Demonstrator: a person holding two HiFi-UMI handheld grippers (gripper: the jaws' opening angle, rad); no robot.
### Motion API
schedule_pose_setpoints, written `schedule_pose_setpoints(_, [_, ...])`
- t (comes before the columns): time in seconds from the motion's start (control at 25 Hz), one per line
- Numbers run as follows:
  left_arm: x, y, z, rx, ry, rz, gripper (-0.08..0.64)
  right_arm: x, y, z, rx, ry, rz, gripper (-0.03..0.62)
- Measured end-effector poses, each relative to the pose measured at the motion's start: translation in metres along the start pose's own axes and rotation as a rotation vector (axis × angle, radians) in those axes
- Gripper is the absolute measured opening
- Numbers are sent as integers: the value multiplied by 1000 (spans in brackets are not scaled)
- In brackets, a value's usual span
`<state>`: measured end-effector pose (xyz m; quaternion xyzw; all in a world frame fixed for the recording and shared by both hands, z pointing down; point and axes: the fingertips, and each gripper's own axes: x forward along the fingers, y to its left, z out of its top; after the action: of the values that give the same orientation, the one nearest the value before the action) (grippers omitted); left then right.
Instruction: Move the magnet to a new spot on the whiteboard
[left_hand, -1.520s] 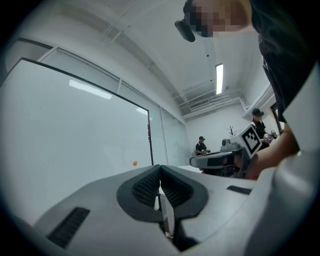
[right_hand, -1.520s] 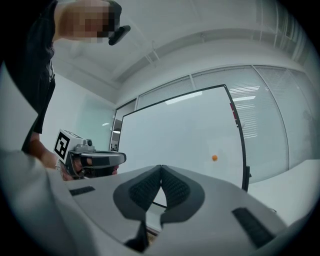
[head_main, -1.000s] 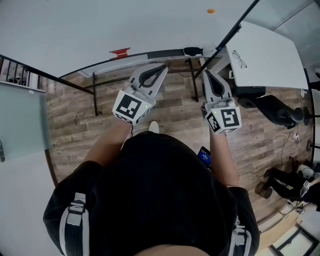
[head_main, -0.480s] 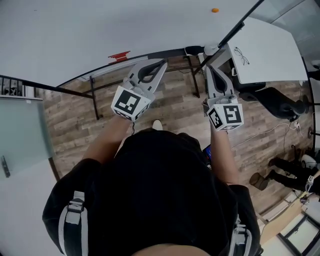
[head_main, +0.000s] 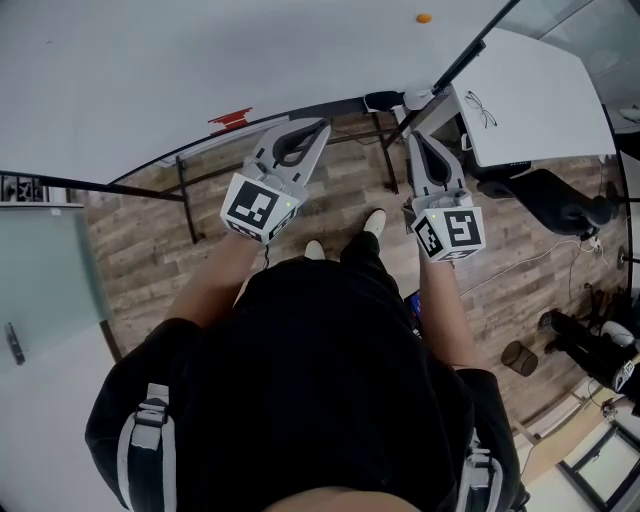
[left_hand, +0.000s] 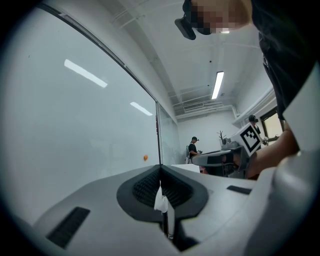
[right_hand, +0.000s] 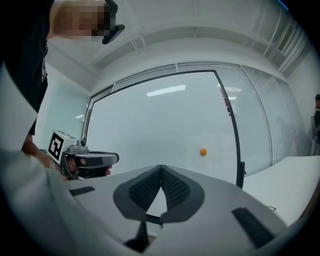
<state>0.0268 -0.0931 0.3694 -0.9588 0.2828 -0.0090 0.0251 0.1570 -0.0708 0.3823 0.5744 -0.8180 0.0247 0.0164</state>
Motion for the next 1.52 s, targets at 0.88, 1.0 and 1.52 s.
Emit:
schedule_pose_setpoints(0.88, [109,35,9,34,6,100,5,89,-97,21,1,-58,80,2])
schedule_pose_setpoints(1.0, [123,39,10,42,3,104,5,101,-110,23,1,-60,71,0])
schedule_pose_setpoints(1.52, [183,48,13,55,-15,121,3,148,-151,31,-3,-66,26,2])
